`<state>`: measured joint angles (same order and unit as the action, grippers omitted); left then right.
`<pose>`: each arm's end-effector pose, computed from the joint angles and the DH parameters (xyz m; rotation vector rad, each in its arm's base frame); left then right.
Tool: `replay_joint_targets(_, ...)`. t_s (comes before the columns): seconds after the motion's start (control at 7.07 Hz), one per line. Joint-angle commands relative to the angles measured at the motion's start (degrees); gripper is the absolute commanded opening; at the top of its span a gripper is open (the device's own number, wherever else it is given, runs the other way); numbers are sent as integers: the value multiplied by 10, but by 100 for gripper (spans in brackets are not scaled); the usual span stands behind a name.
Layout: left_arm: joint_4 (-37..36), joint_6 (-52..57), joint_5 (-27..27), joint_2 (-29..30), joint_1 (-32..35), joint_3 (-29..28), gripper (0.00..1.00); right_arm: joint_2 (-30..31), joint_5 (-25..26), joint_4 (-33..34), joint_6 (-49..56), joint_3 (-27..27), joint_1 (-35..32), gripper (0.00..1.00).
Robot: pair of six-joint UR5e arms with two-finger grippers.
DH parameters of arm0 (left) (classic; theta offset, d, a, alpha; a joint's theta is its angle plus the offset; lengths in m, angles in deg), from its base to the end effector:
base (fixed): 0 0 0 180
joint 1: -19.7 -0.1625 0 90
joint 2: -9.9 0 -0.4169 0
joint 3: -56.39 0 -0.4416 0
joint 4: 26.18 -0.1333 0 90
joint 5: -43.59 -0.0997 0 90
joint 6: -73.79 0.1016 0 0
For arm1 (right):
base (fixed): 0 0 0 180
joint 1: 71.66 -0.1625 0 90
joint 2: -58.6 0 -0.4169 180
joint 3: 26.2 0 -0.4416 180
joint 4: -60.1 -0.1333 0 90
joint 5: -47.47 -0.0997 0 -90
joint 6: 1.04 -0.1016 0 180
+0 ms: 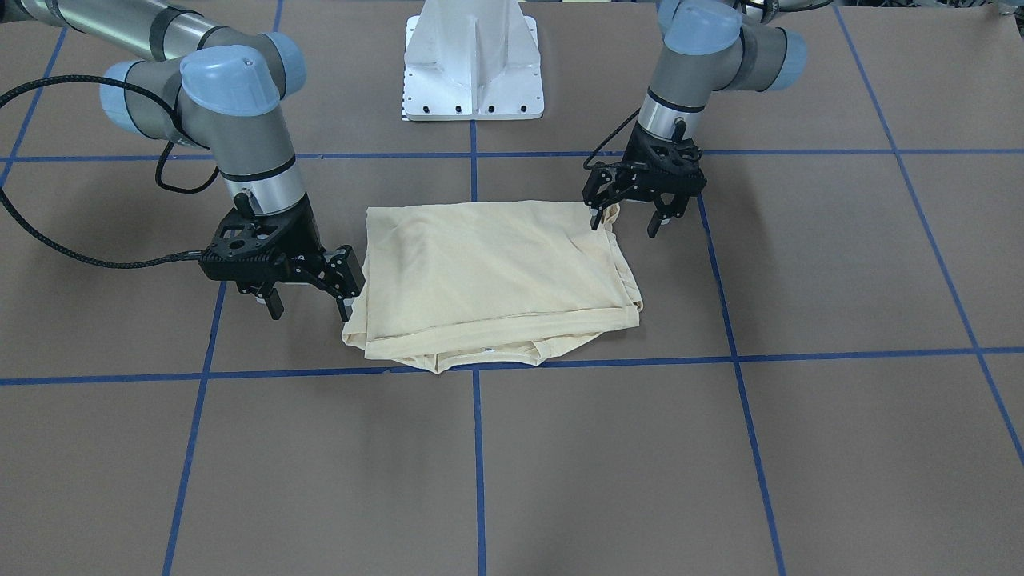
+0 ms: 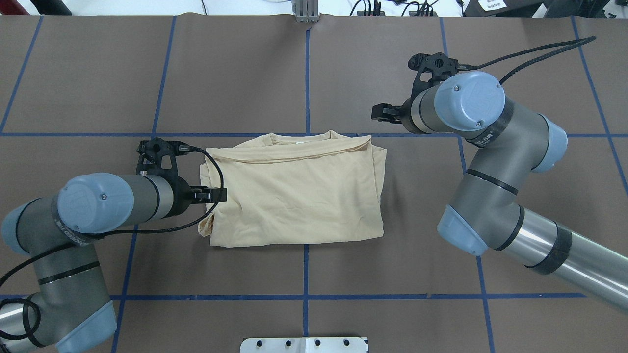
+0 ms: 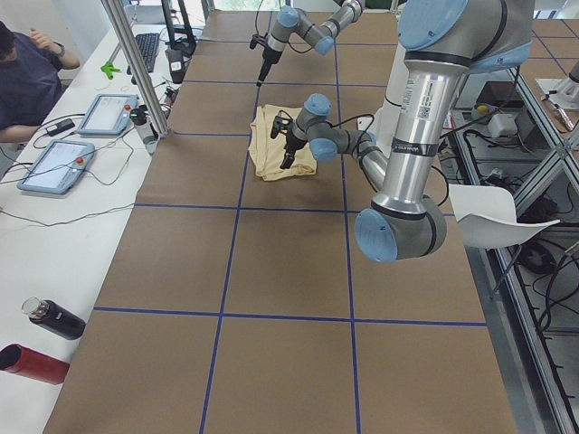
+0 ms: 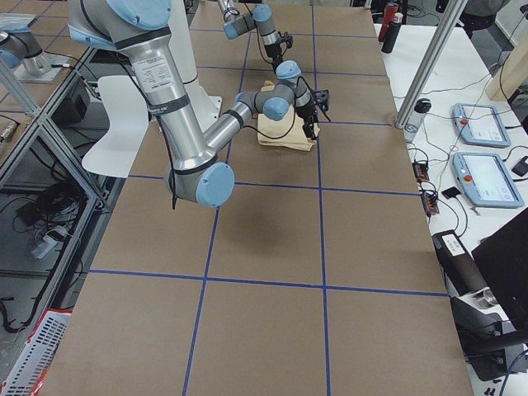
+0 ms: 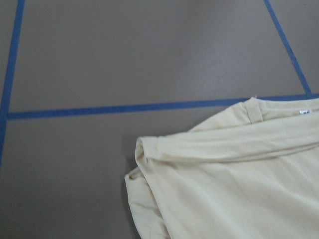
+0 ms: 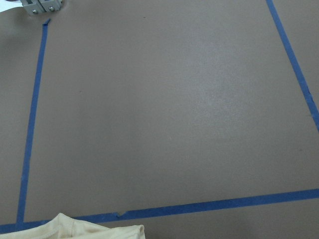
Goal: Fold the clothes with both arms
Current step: 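Lower the left gripper to the side edge of the folded shirt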
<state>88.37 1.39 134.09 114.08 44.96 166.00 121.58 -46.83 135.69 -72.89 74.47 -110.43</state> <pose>0.4933 -0.3792 0.2896 0.3648 0.9513 -0.1175 -0.4515 -0.5238 0.2475 0.3733 -0.8357 0.3004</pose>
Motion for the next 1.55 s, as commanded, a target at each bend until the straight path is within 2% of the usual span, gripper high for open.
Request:
replay_joint_targets(0.0,3,-42,-23,3,-36,-19,73,0,1,0,0,0,1,100)
replay_joint_targets(0.14,7,-42,-23,2,-37,-24,63,0,1,0,0,0,1,100)
replay_joint_targets(0.57,7,-42,-23,1,-56,-28,58,0,3,0,-1,0,2,100)
replay_joint_targets(0.71,7,-42,-23,3,-61,-26,53,0,4,0,-2,0,2,100)
replay_joint_targets(0.99,6,-41,-23,3,-62,-27,0,0,5,0,-2,-1,4,100)
replay_joint_targets(1.41,3,-6,-24,2,-50,-27,0,0,6,0,-1,-5,7,100)
